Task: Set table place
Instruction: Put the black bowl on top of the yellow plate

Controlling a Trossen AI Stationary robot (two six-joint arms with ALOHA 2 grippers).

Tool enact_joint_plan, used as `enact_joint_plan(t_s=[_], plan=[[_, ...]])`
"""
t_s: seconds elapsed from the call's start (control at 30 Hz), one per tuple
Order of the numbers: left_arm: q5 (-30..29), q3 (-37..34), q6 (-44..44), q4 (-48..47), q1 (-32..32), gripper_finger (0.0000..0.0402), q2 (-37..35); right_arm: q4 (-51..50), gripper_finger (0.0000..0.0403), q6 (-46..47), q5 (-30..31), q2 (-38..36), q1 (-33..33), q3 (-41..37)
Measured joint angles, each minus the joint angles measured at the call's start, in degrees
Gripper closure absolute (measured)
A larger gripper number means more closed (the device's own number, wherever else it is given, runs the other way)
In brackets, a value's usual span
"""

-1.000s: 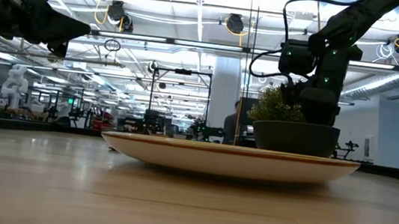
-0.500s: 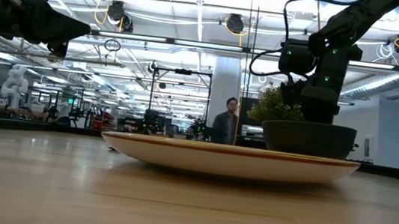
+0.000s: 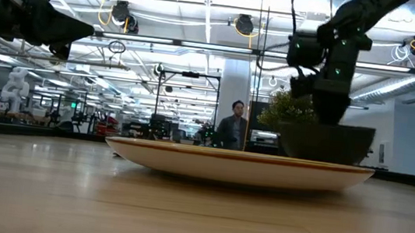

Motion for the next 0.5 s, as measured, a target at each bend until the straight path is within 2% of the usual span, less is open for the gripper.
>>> enact_joint_plan(t_s=[0.3,0.5], plan=[[0.0,0.0,-1.5,0.0,0.0,0.0385,0.0,-1.2,0.0402,-0.2,-0.2,0.0,2.3,7.2],[0.0,0.0,-1.9,0.0,0.0,0.0385,0.0,-6.7,0.0402,-0.4,-0.5,0.0,3.3,11.4]])
